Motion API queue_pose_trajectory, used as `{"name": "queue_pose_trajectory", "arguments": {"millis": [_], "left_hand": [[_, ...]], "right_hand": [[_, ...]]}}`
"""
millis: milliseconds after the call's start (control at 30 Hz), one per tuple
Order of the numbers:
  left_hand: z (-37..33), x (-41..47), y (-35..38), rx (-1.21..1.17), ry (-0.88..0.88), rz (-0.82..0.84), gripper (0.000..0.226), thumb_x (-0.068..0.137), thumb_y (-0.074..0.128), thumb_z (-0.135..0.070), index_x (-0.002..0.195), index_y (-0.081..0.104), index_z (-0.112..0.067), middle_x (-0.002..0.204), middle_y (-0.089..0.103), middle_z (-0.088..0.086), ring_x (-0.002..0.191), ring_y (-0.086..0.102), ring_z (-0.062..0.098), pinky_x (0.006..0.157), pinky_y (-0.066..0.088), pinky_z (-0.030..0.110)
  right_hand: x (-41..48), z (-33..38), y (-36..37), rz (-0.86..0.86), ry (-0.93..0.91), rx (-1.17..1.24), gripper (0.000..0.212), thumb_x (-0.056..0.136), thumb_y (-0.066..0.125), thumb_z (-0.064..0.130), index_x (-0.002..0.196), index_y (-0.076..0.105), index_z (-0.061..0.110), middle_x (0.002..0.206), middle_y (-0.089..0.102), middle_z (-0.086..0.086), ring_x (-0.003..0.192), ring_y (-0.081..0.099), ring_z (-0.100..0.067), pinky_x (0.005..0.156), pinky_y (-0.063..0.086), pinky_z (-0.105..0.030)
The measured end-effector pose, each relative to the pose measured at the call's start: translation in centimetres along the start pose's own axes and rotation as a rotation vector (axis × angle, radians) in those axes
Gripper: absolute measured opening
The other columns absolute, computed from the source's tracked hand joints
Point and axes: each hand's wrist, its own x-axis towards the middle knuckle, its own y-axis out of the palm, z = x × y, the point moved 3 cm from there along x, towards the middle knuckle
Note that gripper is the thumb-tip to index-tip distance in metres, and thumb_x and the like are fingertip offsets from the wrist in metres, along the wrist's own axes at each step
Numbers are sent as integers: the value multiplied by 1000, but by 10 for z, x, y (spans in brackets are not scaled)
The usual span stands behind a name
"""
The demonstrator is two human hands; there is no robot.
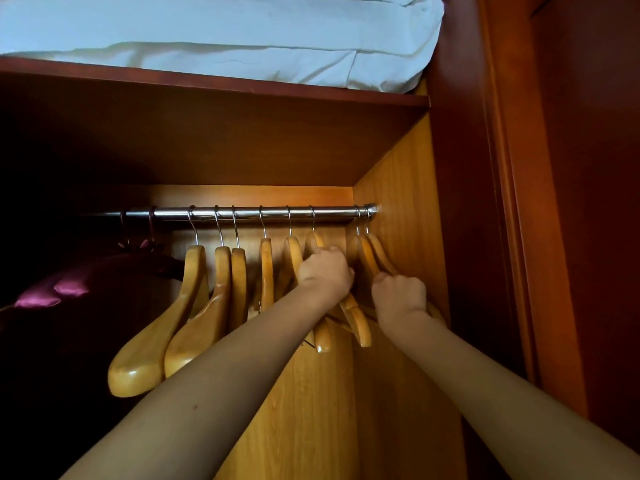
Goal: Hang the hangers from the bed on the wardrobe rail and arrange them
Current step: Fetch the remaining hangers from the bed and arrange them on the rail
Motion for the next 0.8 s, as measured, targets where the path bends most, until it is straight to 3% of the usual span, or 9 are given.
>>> {"name": "queue_pose_trajectory", "arguments": {"millis": [167, 233, 300, 500, 667, 800], "left_hand": [[-2, -1, 8, 3, -51, 116, 29, 94, 49, -36, 106, 59, -11, 82, 60, 3, 70, 58, 17, 57, 46, 27], [-1, -2, 8, -5, -52, 135, 26, 94, 49, -35, 96, 62, -13, 74, 57, 2, 70, 60, 17, 62, 50, 28], [1, -1, 8, -6, -50, 136, 23, 94, 50, -34, 91, 61, -14, 71, 55, 1, 72, 61, 18, 64, 51, 29], [3, 0, 9, -11, -64, 111, 21, 95, 49, -29, 80, 56, -16, 68, 54, 0, 56, 51, 13, 45, 37, 25], [6, -3, 7, -12, -63, 97, 28, 96, 46, -22, 68, 49, -18, 65, 51, -1, 54, 47, 12, 43, 32, 24], [9, -3, 8, -36, -71, 106, 32, 95, 49, -29, 65, 47, -20, 63, 52, -2, 52, 49, 12, 42, 32, 24]], "right_hand": [[-4, 4, 5, 21, -10, 101, 17, 93, 49, 11, 109, 56, 7, 99, 65, -5, 83, 66, -18, 55, 42, -26], [-5, 2, 4, -13, -7, 204, 15, 93, 50, 9, 107, 57, 8, 100, 65, -6, 85, 65, -19, 58, 41, -27], [-5, 0, 2, -36, -12, 260, 14, 94, 50, 11, 104, 59, 10, 98, 65, -5, 84, 65, -19, 59, 42, -26], [-8, 16, -9, -72, -95, 293, 17, 96, 45, 9, 106, 59, 9, 102, 64, -7, 86, 65, -21, 62, 45, -28], [-8, 25, -13, -88, -105, 237, 19, 96, 44, 8, 109, 58, 7, 103, 63, -8, 84, 65, -21, 59, 44, -29], [-10, 22, -12, -95, -66, 197, 21, 97, 45, 9, 114, 55, 4, 103, 64, -10, 84, 66, -22, 57, 44, -29]]}}
